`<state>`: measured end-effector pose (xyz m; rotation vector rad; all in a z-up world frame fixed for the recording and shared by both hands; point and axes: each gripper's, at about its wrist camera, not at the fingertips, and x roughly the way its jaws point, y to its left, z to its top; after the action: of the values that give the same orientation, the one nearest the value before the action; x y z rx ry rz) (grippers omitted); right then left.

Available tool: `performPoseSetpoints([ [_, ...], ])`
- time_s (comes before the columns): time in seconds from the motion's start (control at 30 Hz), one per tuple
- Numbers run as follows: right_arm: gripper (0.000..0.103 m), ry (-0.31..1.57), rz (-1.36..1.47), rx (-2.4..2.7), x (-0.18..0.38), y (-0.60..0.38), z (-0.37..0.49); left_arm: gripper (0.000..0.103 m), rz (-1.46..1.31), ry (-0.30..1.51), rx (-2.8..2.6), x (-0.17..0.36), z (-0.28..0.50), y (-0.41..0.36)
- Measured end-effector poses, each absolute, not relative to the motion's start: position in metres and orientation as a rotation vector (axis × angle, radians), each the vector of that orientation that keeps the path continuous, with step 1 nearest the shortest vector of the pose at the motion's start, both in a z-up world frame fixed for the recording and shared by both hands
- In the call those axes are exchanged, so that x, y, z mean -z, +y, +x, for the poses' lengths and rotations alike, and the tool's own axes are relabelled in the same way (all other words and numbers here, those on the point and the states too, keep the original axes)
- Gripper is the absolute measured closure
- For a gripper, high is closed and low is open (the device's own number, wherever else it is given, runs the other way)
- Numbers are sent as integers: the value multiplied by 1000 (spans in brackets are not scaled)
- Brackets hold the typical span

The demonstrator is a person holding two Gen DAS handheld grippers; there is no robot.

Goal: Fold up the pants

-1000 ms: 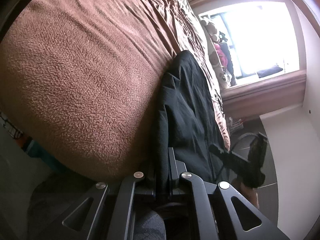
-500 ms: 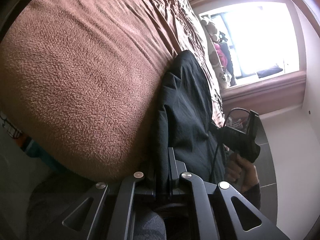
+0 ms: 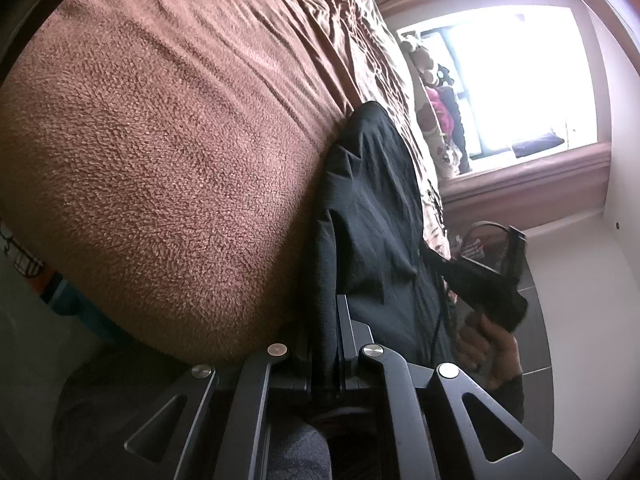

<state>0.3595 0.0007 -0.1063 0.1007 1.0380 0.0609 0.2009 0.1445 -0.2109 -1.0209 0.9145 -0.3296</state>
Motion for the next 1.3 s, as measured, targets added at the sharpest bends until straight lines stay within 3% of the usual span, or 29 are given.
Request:
performPoseSetpoints([
  [0.2,95,1015,105,-123,94,12,313,95,-1069,922,347,216,199,150],
  [0.53,95,1067,89,-100,120,10,266,93,-1046,931,339,209,196,152],
  [0.7,95,1057,111,-97,119,2,259,64,-1072,909,340,205,198,157],
  [0.8,95,1050,118,-90,119,2,257,58,-1073,887,316,200,202,162],
  [1.03,95,1026,128,-71,120,0,245,59,-1084,926,290,203,218,157],
  [1.2,95,1016,136,-82,119,-4,233,92,-1052,985,265,206,223,148],
  [1.3,95,1014,169,-94,119,-11,227,95,-1033,971,261,197,222,145],
])
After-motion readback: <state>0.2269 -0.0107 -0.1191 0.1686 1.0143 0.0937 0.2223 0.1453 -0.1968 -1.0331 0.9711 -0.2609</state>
